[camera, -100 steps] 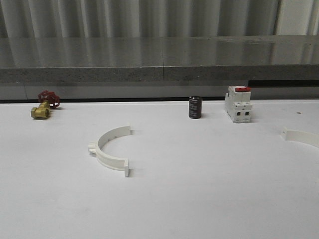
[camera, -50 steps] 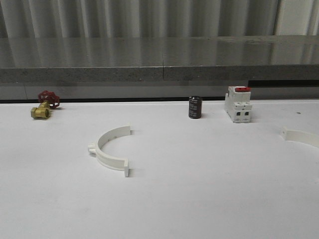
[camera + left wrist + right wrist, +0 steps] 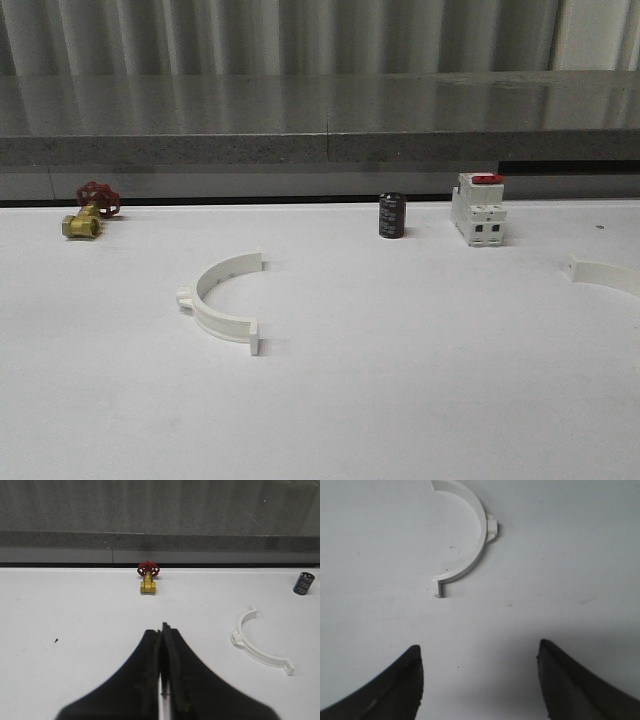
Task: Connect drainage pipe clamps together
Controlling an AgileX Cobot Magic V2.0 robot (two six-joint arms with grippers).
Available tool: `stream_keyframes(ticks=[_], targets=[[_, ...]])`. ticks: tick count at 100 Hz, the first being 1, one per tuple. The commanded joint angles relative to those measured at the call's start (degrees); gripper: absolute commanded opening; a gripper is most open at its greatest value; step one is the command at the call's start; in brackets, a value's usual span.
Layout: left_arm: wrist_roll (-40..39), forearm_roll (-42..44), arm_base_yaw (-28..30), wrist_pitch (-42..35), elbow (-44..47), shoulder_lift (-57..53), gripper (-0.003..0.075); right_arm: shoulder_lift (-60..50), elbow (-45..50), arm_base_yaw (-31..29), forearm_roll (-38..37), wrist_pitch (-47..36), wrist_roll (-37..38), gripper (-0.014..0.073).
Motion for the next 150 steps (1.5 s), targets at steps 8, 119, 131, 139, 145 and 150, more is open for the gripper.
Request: stream_keyframes(ticks=[8, 119, 131, 139, 145, 150], targets=[[0.02, 0.07, 0.12, -4.34, -1.48, 0.56, -0.0021, 10.29, -6.88, -0.32, 0.58, -2.11, -0.33, 0.0468], [0.02, 0.07, 0.12, -4.34, -1.48, 0.56, -0.0021, 49.54, -29.02, -0.32, 0.98, -1.18, -0.33, 0.0457], [0.02, 0.07, 0.12, -4.34, -1.48, 0.56, -0.0021, 49.54, -29.07, -0.32, 0.98, -1.32, -0.33, 0.0309], [0.02, 0.07, 0.12, -4.34, -1.48, 0.56, -0.0021, 49.54, -29.07, -0.32, 0.98, -1.21, -0.33, 0.0174], [0.02, 0.07, 0.12, -4.34, -1.48, 0.56, -0.0021, 49.54, -29.07, -0.32, 0.98, -1.14, -0.33, 0.0112], [0.02, 0.07, 0.12, -4.34, -1.48, 0.56, -0.0021, 49.48, -29.07, -0.32, 0.98, -0.67, -0.33, 0.0085]])
